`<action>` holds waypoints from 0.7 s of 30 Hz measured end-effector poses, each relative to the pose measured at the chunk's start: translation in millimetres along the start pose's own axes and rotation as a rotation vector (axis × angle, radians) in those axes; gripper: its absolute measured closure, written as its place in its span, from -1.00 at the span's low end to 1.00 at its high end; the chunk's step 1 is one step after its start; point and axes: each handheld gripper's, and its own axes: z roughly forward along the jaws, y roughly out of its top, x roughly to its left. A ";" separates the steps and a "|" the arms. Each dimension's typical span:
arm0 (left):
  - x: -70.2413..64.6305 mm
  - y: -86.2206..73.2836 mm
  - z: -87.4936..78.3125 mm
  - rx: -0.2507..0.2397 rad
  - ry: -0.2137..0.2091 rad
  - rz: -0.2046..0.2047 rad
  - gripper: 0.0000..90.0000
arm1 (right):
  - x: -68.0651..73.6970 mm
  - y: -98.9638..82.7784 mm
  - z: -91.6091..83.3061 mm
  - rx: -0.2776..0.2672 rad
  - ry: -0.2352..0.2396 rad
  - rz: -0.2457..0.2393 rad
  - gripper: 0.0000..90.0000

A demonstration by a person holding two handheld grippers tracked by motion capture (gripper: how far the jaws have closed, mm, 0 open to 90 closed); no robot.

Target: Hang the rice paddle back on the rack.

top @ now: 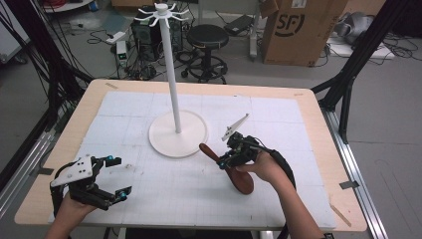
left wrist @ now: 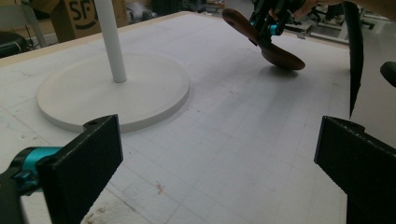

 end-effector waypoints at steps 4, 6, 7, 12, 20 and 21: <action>0.1 0.2 0.4 0.002 0.000 0.001 -0.96 | -0.5 0.0 -5.3 -0.014 0.006 -0.001 0.74; 0.2 0.4 0.6 0.004 0.000 0.003 -0.96 | -1.2 0.4 -7.5 -0.027 0.005 -0.011 0.74; 0.1 0.4 0.7 0.003 0.000 0.004 -0.96 | -0.9 1.0 -9.9 -0.037 0.004 -0.004 0.74; 0.0 0.6 0.9 0.001 -0.001 0.001 -0.96 | -1.6 2.1 -13.7 -0.067 0.007 -0.004 0.74; -0.4 0.6 0.5 0.001 0.001 0.004 -0.96 | -3.2 3.4 -13.1 -0.082 0.011 -0.003 0.74; -0.2 0.6 0.3 0.002 0.000 0.006 -0.96 | -3.2 3.4 -13.1 -0.082 0.011 -0.003 0.74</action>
